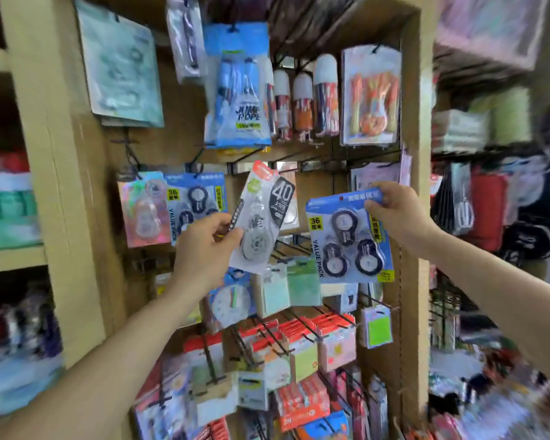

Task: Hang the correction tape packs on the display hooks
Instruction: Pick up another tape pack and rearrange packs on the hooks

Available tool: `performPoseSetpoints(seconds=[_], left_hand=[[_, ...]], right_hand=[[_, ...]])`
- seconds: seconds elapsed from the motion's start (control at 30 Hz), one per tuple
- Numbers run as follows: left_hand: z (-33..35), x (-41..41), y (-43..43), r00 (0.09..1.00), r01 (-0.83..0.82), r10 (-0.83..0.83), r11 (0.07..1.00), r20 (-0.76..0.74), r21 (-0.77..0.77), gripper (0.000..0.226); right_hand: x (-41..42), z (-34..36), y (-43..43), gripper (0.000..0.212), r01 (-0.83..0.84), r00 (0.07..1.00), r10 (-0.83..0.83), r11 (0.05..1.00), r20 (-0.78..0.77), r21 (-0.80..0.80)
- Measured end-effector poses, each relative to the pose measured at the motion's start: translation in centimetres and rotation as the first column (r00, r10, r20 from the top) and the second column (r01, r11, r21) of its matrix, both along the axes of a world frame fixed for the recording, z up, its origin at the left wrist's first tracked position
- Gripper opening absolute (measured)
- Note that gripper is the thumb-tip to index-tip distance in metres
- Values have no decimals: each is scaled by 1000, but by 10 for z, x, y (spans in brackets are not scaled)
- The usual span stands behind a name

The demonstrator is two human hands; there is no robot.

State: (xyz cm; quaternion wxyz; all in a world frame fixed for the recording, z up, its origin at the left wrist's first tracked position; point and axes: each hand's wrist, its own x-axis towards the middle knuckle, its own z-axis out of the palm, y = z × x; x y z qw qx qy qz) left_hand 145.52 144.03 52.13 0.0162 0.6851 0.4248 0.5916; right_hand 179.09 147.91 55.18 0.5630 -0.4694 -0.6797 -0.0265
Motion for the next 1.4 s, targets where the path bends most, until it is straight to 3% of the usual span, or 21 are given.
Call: performPoseSetpoints(seconds=[0.1,0.23,0.43,0.57,0.63,0.73,0.83,0.93,1.13,1.4], left_hand=[[26,14,19,1000,-23,23,998,-15,51,20],[53,36,44,997,-71,72,991,-6,110,7],[64,69,82,998,-54,56,993,-15,100,9],[50,75,100,999,-32,34,996,-20,82,21],[43,75,107,999,-42,43,997,-24,64,26],[38,78,115,998,-34,32,999,52,38,31],[35,80,118,989,46,-48,999,138,22,29],[32,76,119,975,114,-114,993,188,11,21],[34,81,107,975,153,-163,985,151,76,19],[41,92,115,989,59,-64,997,137,42,21]], right_hand=[[13,25,13,26,31,999,-31,1000,-26,-2],[28,42,34,11,13,995,-8,999,-104,50],[38,42,58,18,121,991,-114,987,-75,102],[39,19,76,6,31,971,1,991,-239,130],[46,5,92,16,18,947,28,990,-320,139],[50,-10,102,5,3,914,60,988,-401,155],[46,-15,94,14,-64,851,143,983,-504,172],[45,-19,86,15,-166,705,277,960,-654,227],[44,-35,79,10,-325,456,354,920,-817,217],[36,-80,69,10,-441,473,330,892,-817,105]])
